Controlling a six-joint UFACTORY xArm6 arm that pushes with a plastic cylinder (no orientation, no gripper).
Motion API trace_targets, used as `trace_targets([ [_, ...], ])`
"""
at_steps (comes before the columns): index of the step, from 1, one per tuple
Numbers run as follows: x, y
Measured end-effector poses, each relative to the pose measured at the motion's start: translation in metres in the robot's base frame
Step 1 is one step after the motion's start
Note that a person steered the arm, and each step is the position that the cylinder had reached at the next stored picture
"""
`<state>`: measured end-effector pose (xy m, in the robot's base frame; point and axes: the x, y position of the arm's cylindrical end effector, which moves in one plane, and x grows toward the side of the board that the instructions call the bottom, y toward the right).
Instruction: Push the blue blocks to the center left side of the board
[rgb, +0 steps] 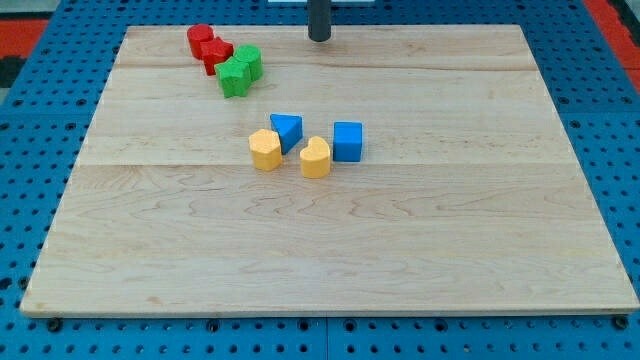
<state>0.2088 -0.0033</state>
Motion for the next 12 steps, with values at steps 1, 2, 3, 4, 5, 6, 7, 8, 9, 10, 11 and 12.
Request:
trace_targets([
  [1, 0.000, 0.000],
  [2, 0.000, 0.000],
  [3, 0.000, 0.000],
  [4, 0.020, 0.012],
  [5, 0.075, 0.042],
  [6, 0.125, 0.132],
  [7, 0.190, 0.154],
  [8, 0.206, 0.117],
  [9, 0.204, 0.057],
  [10, 0.204, 0.032],
  [11, 0.197, -0.025],
  [12, 0.187, -0.075],
])
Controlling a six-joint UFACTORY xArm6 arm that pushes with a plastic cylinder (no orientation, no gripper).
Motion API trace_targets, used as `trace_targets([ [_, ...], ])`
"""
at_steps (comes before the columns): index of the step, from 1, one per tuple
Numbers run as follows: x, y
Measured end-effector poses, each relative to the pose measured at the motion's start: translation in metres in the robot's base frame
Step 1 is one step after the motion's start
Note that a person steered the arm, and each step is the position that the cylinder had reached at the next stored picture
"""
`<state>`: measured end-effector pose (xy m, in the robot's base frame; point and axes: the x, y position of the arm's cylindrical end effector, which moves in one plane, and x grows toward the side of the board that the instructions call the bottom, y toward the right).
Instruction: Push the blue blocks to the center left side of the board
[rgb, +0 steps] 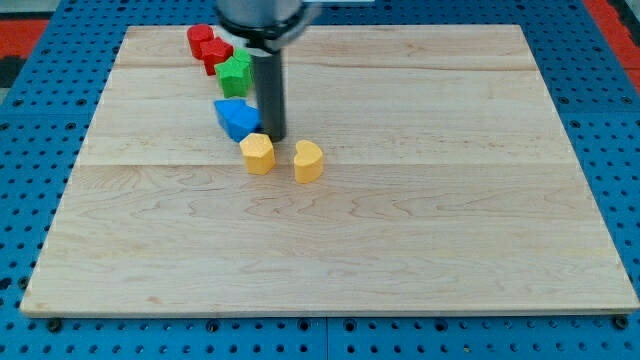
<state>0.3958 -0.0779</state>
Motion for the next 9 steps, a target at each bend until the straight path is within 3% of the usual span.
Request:
trace_targets([
  [2, -0.038, -0.020],
  [9, -0.053, -0.093],
])
